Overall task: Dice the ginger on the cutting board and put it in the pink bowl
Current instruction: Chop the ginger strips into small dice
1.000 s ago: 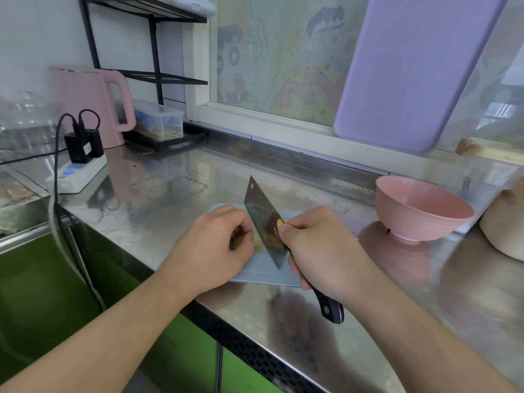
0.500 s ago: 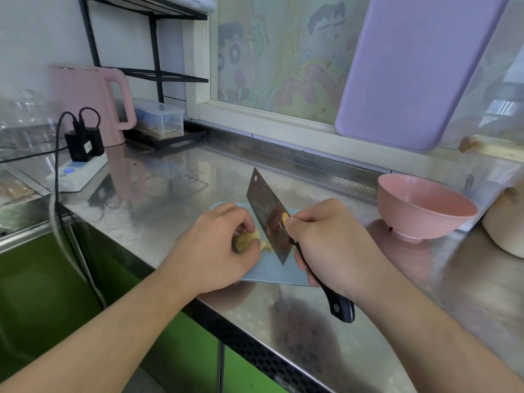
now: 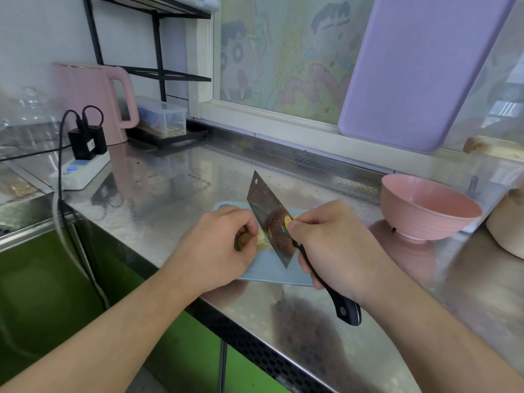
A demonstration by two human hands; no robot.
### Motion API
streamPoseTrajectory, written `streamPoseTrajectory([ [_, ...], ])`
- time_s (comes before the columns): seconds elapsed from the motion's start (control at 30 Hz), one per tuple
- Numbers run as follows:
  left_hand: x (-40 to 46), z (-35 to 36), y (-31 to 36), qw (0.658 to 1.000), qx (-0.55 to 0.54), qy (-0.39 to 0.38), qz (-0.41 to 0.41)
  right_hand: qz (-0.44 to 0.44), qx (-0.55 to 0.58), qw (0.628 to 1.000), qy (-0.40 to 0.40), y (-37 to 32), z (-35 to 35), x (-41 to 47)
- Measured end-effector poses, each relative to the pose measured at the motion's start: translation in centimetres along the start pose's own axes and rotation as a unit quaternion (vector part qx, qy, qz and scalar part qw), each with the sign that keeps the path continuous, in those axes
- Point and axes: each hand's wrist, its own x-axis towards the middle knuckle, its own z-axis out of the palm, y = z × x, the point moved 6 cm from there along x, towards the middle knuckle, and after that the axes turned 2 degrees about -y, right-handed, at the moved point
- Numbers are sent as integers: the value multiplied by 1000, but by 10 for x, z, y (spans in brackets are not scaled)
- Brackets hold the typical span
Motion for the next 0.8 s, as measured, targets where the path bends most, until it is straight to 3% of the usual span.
streamPoseTrajectory([
  [0.6,0,-3,3,999,-20,16,19,15,-18,1000,-15,-6,2,-8],
  [0.8,2,-4,3,999,-34,15,27,-11,-91,995,-31,-20,13,-3],
])
